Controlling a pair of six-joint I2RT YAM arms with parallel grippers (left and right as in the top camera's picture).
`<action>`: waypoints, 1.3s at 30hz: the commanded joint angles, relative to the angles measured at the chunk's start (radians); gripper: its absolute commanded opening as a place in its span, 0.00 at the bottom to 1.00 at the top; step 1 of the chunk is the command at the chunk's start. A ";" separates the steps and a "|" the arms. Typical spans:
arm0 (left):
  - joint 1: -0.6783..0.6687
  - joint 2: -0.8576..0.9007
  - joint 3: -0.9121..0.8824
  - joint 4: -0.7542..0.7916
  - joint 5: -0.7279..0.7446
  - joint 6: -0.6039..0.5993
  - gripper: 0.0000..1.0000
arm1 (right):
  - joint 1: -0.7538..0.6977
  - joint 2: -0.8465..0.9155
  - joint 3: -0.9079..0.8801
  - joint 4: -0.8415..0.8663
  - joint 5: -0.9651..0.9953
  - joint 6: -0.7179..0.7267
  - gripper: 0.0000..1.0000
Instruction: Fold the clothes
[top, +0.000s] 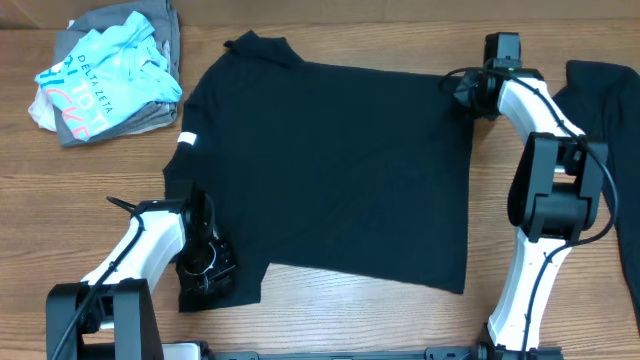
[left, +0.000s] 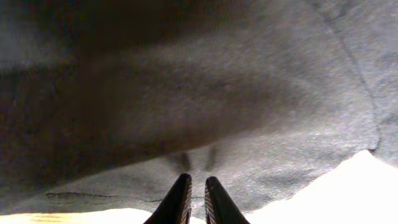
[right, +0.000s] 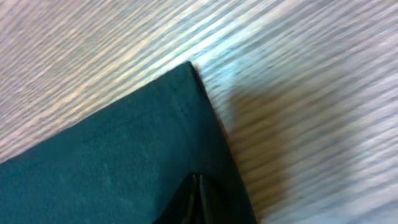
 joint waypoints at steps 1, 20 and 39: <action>0.003 -0.003 -0.002 -0.009 0.014 -0.013 0.08 | -0.032 0.036 0.074 -0.073 0.046 0.000 0.08; 0.003 -0.317 0.196 -0.257 -0.014 0.044 0.67 | -0.033 0.010 0.890 -0.913 -0.156 0.113 0.63; 0.003 -0.367 0.442 -0.403 0.007 0.037 0.91 | -0.013 -0.578 0.636 -1.061 -0.323 0.011 1.00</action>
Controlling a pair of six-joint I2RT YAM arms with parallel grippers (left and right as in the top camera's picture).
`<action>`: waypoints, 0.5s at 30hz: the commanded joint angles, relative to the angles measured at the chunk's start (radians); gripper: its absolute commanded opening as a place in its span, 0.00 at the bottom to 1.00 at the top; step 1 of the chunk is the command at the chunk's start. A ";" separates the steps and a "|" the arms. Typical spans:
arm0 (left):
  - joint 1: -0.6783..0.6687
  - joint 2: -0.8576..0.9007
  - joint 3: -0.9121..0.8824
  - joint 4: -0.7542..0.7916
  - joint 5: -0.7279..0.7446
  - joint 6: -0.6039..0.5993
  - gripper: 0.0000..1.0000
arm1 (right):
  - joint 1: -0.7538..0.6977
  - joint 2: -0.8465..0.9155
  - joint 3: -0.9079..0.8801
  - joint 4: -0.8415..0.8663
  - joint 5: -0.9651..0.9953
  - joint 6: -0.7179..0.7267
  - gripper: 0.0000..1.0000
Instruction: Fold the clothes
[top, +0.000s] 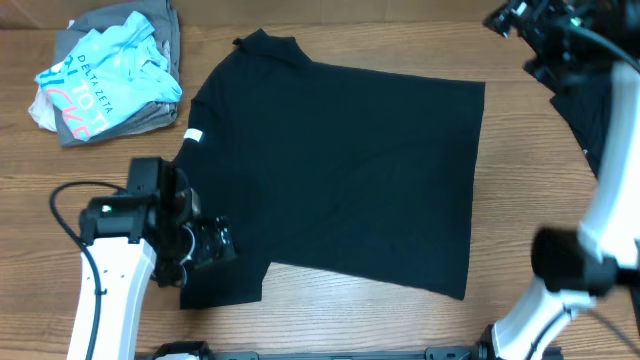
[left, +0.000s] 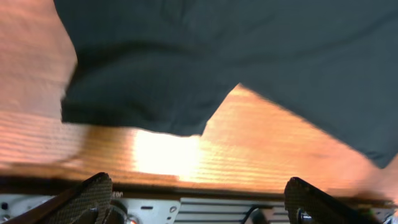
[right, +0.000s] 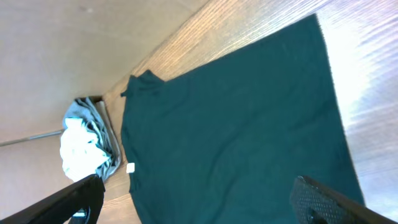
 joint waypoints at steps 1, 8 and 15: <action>0.003 -0.040 0.121 -0.004 -0.021 -0.009 0.92 | 0.009 -0.202 -0.205 -0.005 0.052 -0.029 1.00; 0.004 -0.068 0.164 -0.013 -0.071 -0.044 1.00 | 0.009 -0.642 -0.832 0.001 0.165 0.000 1.00; 0.022 0.040 0.155 0.026 -0.145 -0.044 1.00 | 0.009 -0.988 -1.368 0.093 0.119 0.051 1.00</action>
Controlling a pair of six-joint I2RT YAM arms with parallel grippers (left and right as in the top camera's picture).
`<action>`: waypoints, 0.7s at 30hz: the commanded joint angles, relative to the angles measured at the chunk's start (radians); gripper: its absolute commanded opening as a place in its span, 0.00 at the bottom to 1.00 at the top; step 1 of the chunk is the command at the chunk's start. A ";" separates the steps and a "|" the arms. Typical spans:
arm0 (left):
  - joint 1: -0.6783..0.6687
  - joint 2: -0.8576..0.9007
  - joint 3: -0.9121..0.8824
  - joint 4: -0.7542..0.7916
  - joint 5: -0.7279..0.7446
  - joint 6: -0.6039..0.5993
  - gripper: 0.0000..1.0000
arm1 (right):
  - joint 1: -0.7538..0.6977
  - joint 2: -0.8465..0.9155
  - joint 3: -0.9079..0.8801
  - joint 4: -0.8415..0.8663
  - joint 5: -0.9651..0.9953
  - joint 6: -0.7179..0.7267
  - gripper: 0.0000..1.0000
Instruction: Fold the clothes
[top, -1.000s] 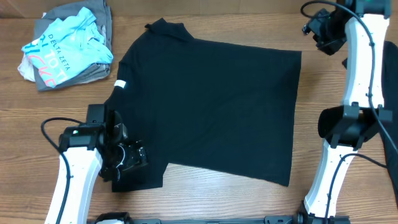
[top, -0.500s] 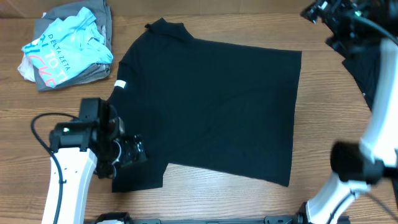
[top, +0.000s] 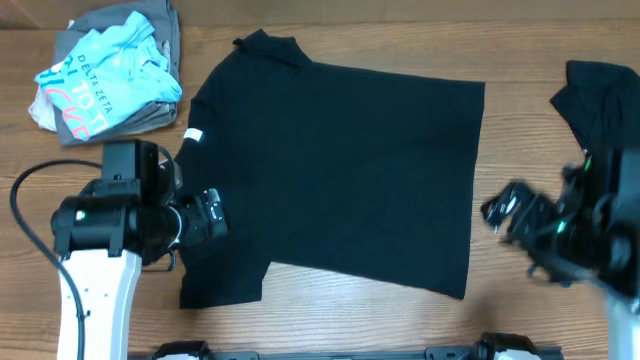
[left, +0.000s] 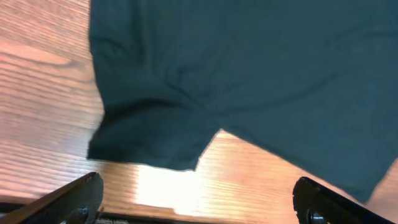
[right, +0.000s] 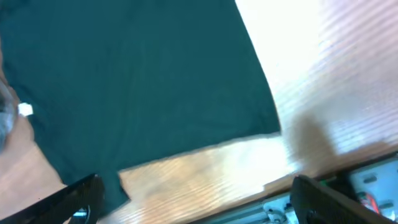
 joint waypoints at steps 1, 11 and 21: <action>0.036 0.090 0.002 0.008 -0.072 -0.013 1.00 | 0.003 -0.147 -0.237 0.038 -0.050 0.039 1.00; 0.232 0.257 0.002 -0.044 -0.057 0.093 0.95 | 0.003 -0.216 -0.483 0.067 -0.108 -0.040 1.00; 0.267 0.275 -0.193 0.083 -0.003 0.097 0.94 | 0.003 -0.216 -0.482 0.128 -0.137 -0.045 1.00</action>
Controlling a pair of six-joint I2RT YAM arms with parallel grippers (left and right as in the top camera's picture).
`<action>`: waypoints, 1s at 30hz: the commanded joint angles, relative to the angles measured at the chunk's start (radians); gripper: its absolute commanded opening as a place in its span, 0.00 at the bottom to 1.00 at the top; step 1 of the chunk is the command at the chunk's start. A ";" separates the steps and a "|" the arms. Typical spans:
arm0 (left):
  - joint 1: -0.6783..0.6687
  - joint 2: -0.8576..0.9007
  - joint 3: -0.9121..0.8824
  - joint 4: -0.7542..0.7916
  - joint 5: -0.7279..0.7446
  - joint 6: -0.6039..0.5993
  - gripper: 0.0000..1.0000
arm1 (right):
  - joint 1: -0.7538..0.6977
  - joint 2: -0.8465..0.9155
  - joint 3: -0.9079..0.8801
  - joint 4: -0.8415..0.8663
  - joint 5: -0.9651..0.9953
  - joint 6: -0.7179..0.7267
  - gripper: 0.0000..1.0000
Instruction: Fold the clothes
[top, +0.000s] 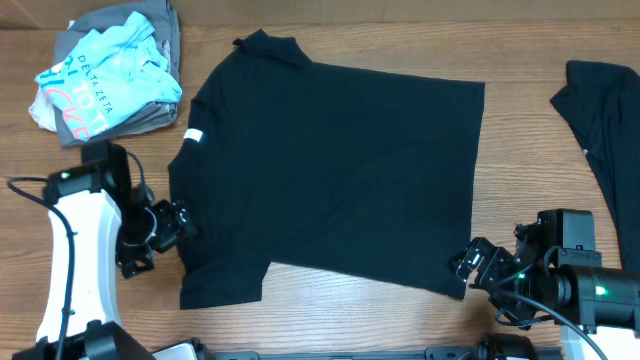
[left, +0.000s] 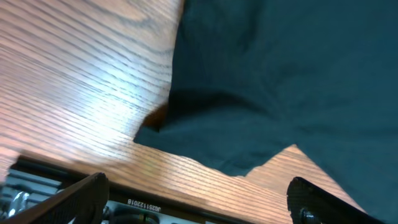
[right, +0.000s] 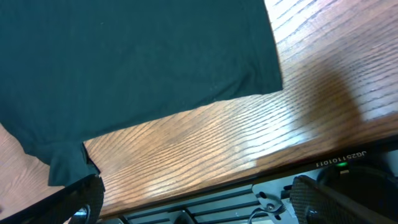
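Observation:
A black T-shirt (top: 340, 160) lies spread flat on the wooden table (top: 330, 310), collar at the far left and hem toward the right. My left gripper (top: 165, 225) hangs open just left of the shirt's near sleeve (left: 249, 93), nothing between its fingers (left: 62, 199). My right gripper (top: 472, 265) is open over the shirt's near right hem corner (right: 270, 74), low by the table's front edge. Both wrist views show wide-spread fingertips (right: 336, 199) with bare wood between them.
A pile of folded clothes with a light blue printed shirt (top: 105, 70) on top sits at the far left corner. Another dark garment (top: 605, 110) lies at the right edge. The table's front edge (right: 205, 186) and metal rail run right below both grippers.
My left gripper has shifted from over the near sleeve to just left of the shirt's edge. My right gripper has moved from right of the shirt down to its near right corner. Both remain open.
First my left gripper was shut on the near sleeve and my right on the far right hem corner. Then both were open and raised, the shirt lying flat. After that the right arm stood at the near right side, and now both hover open at the shirt's near corners.

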 joint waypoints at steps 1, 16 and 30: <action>0.005 0.006 -0.107 0.090 0.068 0.017 0.94 | 0.003 -0.008 0.000 0.011 -0.024 -0.013 1.00; 0.005 0.212 -0.217 0.367 0.011 -0.001 0.90 | 0.003 -0.008 0.000 -0.011 -0.028 -0.013 1.00; 0.002 0.226 -0.264 0.397 -0.057 -0.004 0.82 | 0.003 -0.008 0.000 -0.018 -0.010 0.032 1.00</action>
